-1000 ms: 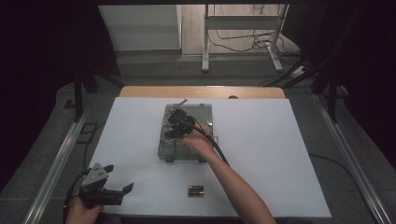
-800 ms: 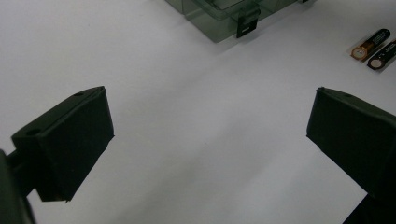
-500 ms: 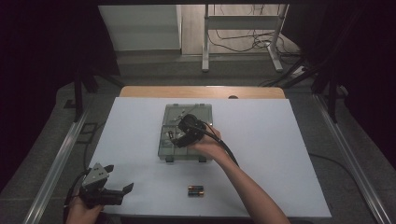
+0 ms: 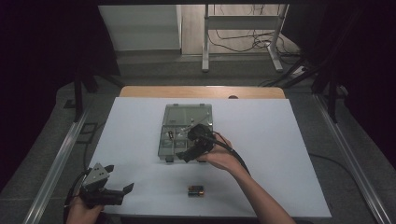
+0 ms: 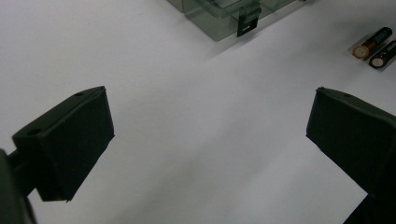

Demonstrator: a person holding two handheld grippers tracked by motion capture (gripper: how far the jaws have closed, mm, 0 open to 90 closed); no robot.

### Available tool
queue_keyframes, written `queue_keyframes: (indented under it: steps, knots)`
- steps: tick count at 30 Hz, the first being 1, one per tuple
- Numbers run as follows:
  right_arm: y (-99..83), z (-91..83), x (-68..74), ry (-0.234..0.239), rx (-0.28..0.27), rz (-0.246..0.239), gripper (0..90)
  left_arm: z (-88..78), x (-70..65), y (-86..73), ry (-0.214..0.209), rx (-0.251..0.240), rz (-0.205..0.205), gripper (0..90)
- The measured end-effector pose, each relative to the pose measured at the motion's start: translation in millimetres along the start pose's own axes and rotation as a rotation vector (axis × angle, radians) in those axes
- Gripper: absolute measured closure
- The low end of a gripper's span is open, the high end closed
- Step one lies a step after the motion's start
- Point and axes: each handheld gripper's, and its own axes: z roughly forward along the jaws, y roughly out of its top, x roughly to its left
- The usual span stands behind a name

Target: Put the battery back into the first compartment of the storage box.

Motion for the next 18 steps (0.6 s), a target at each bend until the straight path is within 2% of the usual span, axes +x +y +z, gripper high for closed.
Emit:
queue_keyframes:
  steps: [3,7,12,14,16,18]
  knots:
    - [-8.4,-3.6,4.7,-0.023,0.010,-0.023,0.0,0.4,-0.6,0.1,0.000,0.000,0.001,1.6]
    - [-19.4,-9.5,8.8,-0.030,0.009,-0.028,0.0,0.5,-0.8,0.3,0.000,0.002,0.002,1.6]
    - [-30.3,-15.4,14.6,-0.065,0.051,-0.038,0.0,0.4,-1.1,0.2,-0.001,0.002,0.003,1.6]
    - [-34.9,-16.4,16.5,-0.076,0.074,-0.023,0.0,0.5,-1.2,0.3,-0.001,0.003,0.005,1.6]
    - [-39.2,-17.1,17.8,-0.074,0.099,-0.007,0.0,0.3,-1.4,0.3,0.000,0.003,0.007,1.6]
    - [-44.5,-18.6,20.5,-0.057,0.115,-0.013,1.5,0.2,-1.5,0.3,0.000,0.004,0.011,1.6]
